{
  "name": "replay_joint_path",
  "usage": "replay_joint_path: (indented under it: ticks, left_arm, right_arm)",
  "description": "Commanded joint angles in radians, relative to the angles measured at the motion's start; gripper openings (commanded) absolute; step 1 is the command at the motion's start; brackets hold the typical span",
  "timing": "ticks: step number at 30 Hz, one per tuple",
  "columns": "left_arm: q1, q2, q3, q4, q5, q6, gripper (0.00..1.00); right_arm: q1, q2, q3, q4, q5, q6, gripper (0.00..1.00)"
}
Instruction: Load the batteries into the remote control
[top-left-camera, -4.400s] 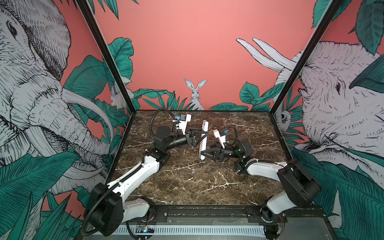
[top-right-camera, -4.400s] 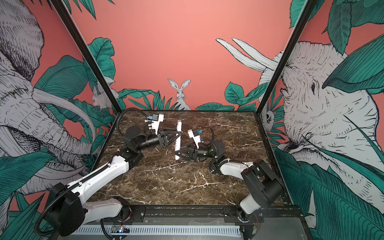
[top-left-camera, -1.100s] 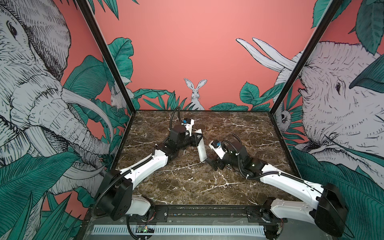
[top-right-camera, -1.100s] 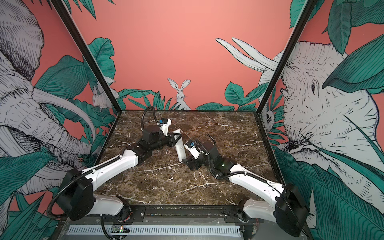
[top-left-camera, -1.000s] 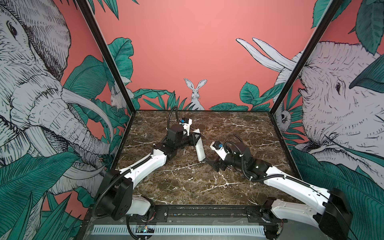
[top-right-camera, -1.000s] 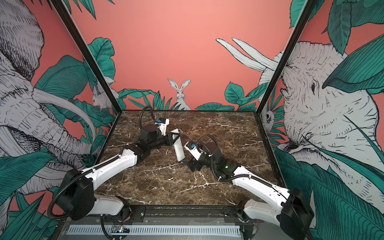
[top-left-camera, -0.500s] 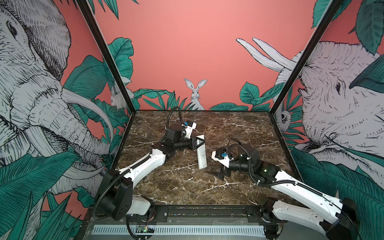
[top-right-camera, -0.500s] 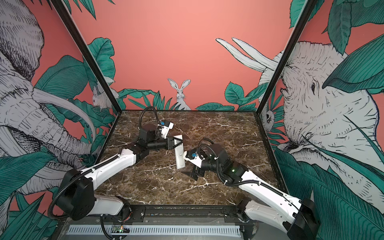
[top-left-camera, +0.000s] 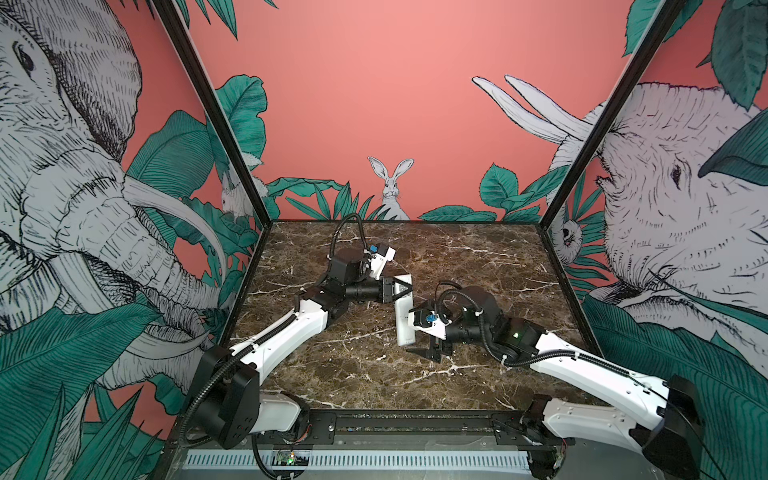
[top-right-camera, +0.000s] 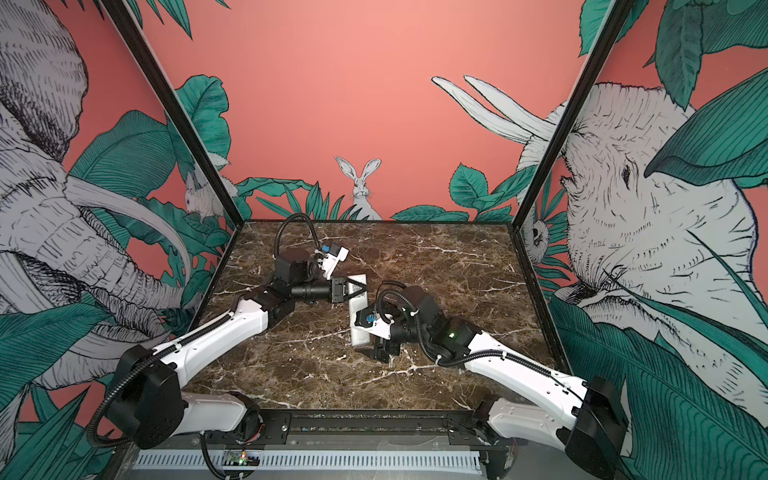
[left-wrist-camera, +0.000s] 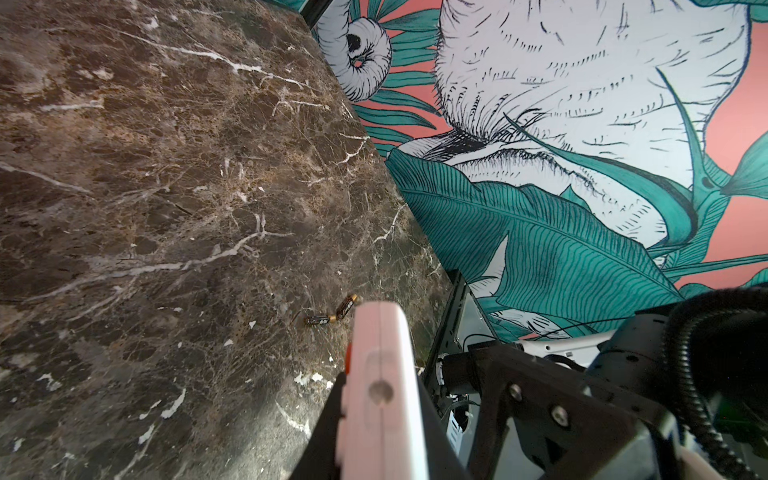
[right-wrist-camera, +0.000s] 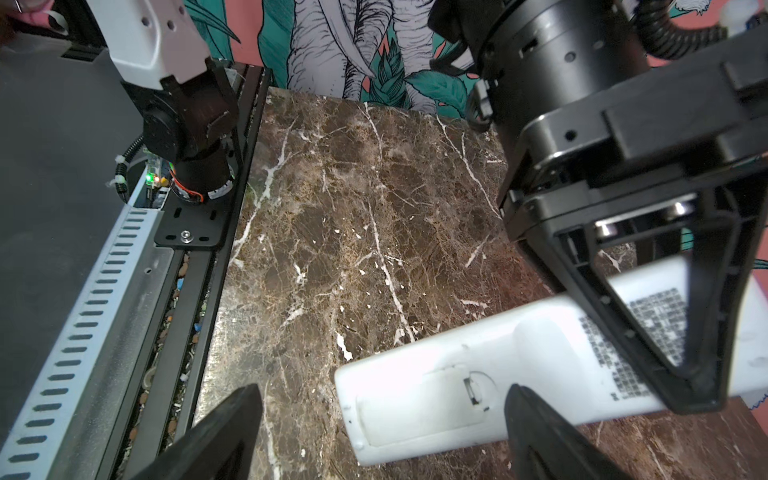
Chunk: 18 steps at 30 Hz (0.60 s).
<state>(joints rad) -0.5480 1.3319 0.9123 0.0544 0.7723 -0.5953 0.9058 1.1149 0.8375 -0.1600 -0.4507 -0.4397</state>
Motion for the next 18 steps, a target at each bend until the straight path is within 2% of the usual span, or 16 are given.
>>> replay_joint_path:
  ticks: [1, 6, 18]
  left_arm:
    - [0.004, -0.051, -0.009, -0.007, 0.037, -0.009, 0.0]
    - [0.003, -0.047, -0.01, -0.001, 0.055, -0.023, 0.0]
    - [0.004, -0.057, -0.035, 0.048, 0.061, -0.061, 0.0]
  right_arm:
    - [0.01, 0.004, 0.031, -0.008, 0.016, -0.043, 0.92]
    - [0.025, 0.021, 0.041, -0.027, 0.062, -0.057, 0.89]
    - [0.068, 0.049, 0.044, -0.023, 0.141, -0.086, 0.88]
